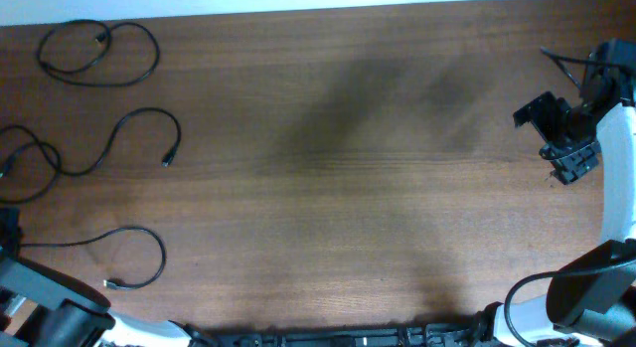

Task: Untangle cables
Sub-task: 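Lay the cable at the lower left and adjust it with the left gripper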

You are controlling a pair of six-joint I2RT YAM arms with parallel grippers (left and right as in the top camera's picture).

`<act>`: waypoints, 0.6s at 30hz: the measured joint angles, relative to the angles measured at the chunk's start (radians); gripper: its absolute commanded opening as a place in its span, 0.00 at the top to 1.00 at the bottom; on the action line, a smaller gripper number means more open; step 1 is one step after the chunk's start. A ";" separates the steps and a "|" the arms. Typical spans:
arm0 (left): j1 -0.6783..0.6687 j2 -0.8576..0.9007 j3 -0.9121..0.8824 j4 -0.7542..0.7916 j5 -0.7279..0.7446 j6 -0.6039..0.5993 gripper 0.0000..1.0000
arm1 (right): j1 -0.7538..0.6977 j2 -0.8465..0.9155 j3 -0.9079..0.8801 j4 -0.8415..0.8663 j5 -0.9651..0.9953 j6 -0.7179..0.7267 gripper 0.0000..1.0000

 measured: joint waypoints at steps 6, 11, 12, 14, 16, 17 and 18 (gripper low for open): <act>-0.103 0.013 -0.065 -0.012 -0.094 -0.081 1.00 | 0.000 0.000 0.000 0.000 0.000 -0.001 0.02; -0.111 0.021 -0.118 0.011 -0.192 -0.147 0.97 | 0.000 0.000 0.000 0.000 0.000 0.000 0.02; -0.111 0.036 -0.118 0.014 -0.201 -0.150 0.95 | 0.000 0.000 0.000 0.000 0.000 -0.001 0.02; -0.111 0.093 -0.120 0.042 -0.215 -0.150 0.94 | 0.000 0.000 0.000 0.000 0.000 -0.001 0.02; -0.111 0.118 -0.127 0.111 -0.224 -0.126 0.82 | 0.000 0.000 0.000 0.000 0.000 0.000 0.02; -0.111 0.121 -0.129 0.196 -0.210 -0.057 0.75 | 0.000 0.000 0.000 0.000 0.000 0.000 0.02; -0.111 0.121 -0.129 0.230 -0.188 -0.013 0.66 | 0.000 0.000 0.000 0.000 0.000 -0.001 0.02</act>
